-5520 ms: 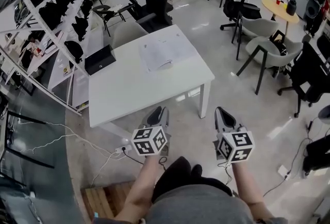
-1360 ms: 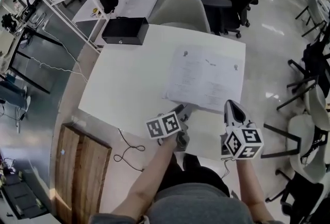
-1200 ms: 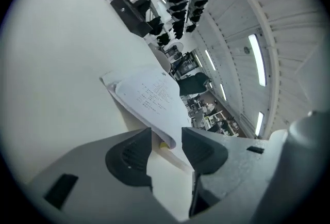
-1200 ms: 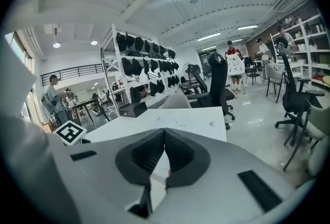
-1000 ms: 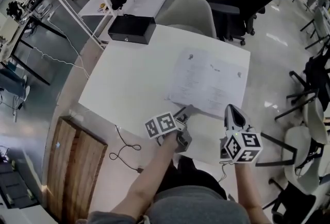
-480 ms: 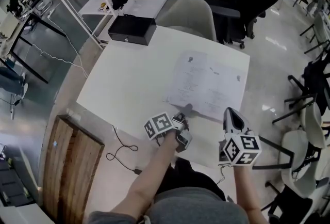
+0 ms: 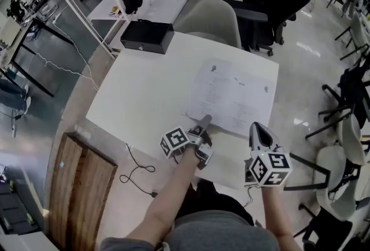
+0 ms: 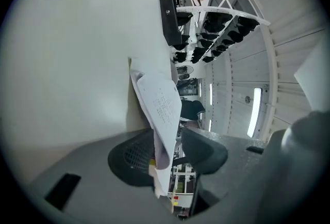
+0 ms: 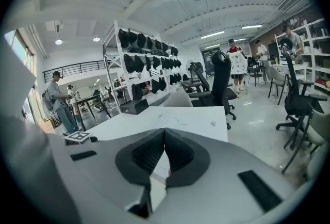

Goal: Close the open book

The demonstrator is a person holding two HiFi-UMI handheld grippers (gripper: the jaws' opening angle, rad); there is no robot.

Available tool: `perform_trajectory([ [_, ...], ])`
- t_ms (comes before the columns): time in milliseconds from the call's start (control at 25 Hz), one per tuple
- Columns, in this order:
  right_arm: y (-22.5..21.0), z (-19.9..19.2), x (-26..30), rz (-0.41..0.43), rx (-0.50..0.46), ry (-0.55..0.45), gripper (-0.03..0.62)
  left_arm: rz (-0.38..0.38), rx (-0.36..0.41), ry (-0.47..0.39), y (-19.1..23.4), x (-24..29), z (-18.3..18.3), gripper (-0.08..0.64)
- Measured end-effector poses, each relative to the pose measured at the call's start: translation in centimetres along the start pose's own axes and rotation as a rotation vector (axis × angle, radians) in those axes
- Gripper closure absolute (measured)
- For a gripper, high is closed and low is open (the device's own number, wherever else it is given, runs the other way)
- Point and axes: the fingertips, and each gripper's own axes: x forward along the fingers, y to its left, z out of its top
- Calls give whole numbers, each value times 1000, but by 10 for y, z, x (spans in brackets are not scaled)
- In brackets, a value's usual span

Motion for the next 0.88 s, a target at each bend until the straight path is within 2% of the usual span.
perform_trajectory([
  [120, 0, 0, -1, -6, 0, -2, 588, -26, -10, -1, 0, 1, 3, 409],
  [240, -2, 0, -4, -14, 3, -4, 588, -4, 14, 21, 3, 2, 2, 494],
  [440, -5, -1, -8, -28, 6, -9, 588, 19, 41, 28, 4, 1, 2, 520],
  [680, -4, -2, -11, -44, 9, -16, 588, -6, 93, 53, -7, 0, 1, 538],
  [880, -6, -4, -16, -67, 10, -20, 588, -7, 191, 83, -19, 0, -3, 543],
])
